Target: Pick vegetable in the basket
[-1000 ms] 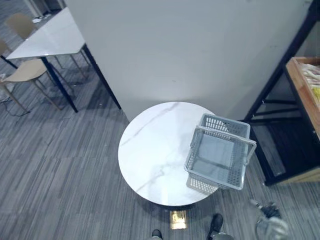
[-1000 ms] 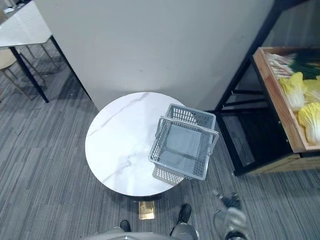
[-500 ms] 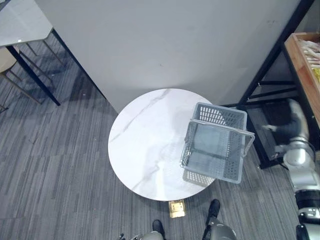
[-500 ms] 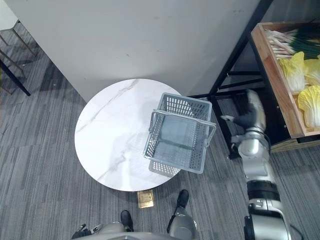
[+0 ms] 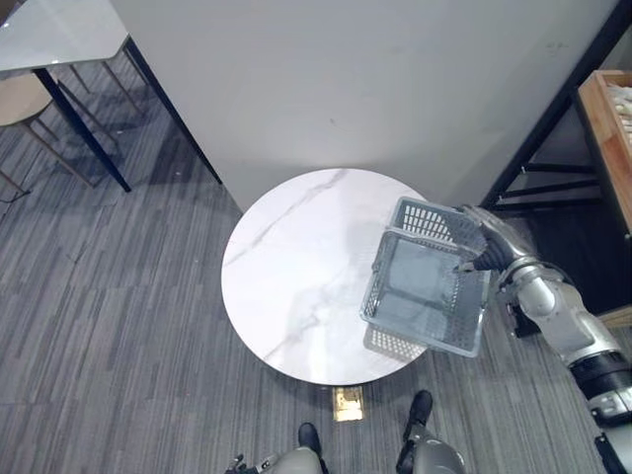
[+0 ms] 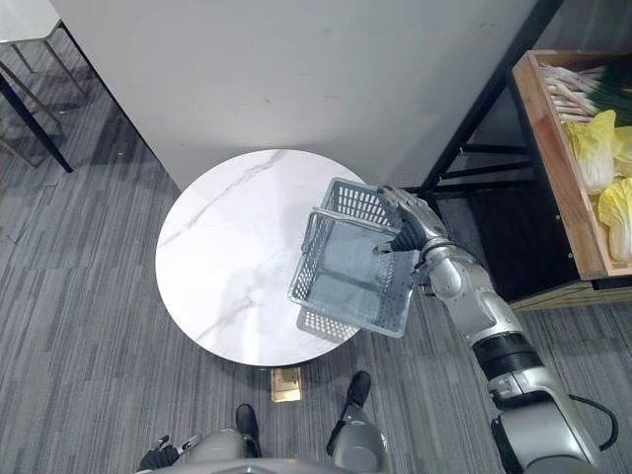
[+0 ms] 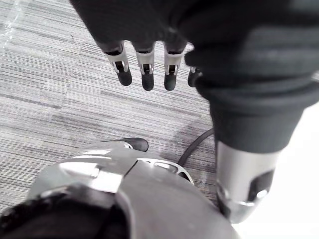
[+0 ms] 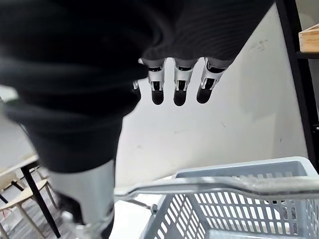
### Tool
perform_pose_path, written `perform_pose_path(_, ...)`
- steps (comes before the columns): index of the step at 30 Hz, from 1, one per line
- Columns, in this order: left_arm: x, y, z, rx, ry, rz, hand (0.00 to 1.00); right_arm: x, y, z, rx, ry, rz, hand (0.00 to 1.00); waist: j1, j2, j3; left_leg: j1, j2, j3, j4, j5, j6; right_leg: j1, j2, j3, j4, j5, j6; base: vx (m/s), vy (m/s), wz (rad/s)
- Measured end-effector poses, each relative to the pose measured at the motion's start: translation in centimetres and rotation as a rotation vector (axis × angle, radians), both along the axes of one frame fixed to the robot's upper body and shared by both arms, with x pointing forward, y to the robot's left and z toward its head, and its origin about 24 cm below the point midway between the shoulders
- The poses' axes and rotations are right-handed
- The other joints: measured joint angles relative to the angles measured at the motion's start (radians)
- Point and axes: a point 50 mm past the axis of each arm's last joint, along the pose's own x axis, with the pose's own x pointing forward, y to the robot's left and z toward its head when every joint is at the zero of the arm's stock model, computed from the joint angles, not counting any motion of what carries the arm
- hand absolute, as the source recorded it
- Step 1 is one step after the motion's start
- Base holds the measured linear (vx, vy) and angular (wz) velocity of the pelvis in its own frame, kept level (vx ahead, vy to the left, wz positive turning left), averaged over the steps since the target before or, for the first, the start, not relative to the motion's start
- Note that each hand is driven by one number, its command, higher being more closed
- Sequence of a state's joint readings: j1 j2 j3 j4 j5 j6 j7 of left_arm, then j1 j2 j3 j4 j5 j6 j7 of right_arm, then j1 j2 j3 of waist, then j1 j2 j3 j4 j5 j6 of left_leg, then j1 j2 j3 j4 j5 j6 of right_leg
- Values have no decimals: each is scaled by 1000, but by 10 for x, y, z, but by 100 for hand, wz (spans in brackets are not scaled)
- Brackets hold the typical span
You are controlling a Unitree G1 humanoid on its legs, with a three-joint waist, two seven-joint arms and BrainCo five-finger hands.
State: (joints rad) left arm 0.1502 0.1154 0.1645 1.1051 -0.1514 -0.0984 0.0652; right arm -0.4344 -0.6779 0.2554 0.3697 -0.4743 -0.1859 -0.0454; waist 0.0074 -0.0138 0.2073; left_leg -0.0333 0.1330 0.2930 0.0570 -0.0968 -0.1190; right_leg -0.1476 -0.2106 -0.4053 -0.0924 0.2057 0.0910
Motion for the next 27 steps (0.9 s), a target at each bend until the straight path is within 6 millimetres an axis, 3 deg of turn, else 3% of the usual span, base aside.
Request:
perform_pose_path(9,4,3,1,10,-11,-9,0,11,-1,-10,-68,78,-5,0,9,-15,19,0,-4,0,-2,0,0,-3,0,3,-1,2,1,20,7,0)
perform_pose_path(21,16,1,3,17,-39,-28,0,31,-16,-5,-97,106,-110,0,24,-9,64,-18,-8,-4,0,0,1,-19,-3,3,-1,4,2,0,0,0)
perform_pose_path(27,19,1,4,19,-47,-37,0,34,-26,-13,-88,152,-178,0,24,-4,81,-29,-12,-13,-1,0,1,-24,-7,-2,-1,5,2,8,6,3)
